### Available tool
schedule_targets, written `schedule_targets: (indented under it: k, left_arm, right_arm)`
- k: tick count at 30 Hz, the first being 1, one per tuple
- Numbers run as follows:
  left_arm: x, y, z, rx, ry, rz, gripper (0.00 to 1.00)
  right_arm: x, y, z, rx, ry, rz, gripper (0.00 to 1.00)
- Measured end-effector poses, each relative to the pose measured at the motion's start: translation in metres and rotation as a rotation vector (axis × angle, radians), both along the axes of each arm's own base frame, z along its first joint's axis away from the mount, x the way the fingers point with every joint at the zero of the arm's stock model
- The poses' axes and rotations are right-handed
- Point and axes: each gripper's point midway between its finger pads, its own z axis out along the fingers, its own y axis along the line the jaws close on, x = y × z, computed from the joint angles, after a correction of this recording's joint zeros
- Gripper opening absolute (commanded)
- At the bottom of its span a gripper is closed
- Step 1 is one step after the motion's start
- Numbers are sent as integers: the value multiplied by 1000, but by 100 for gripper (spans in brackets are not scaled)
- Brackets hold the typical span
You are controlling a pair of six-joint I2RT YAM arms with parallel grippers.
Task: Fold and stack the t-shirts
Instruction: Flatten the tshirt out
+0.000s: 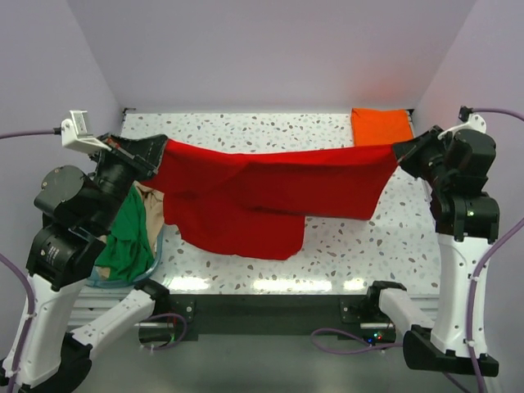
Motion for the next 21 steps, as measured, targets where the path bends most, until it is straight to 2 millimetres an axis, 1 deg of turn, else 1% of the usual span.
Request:
schedule_targets:
  k: [3,6,8,10,11,13,14,15,16,18,19,20,21]
  left_arm:
    - [3,2,4,-5,-10,19,0]
    - [14,2,4,-4,-11,46,0]
    - [31,-2,3,8,-9,68,0]
    - [55,-9,-1,27,3,90,0]
    - [71,-13,-5,40,14,99,0]
    - [104,-14,-11,54,25,122,0]
    - [127,-12,-19,59,40,133,0]
    - [146,-7,-26,60,51,148,0]
    - [170,-3,-35,60,66,158,0]
    - [221,3,-55,58,91,154,0]
    - [241,2,-61,58,99,139,0]
    - [264,0,-64,52,93,115,0]
    - [287,-2,-66,49,98,91,0]
  right_arm:
    - [8,3,2,10,-5,17,0]
    - [25,4,0,27,4,29,0]
    - [45,4,-3,39,10,38,0]
    - [68,4,-8,50,16,47,0]
    - [83,4,-14,56,29,53,0]
    - [113,3,-25,68,41,61,0]
    - [126,3,-30,75,42,65,0]
    - [147,3,-35,87,37,75,0]
    - [157,3,-38,91,33,77,0]
    - [196,4,-43,110,10,96,0]
    - [215,4,-43,113,-7,102,0]
    - [229,5,-42,117,-19,108,0]
    - [248,5,-40,123,-34,115,0]
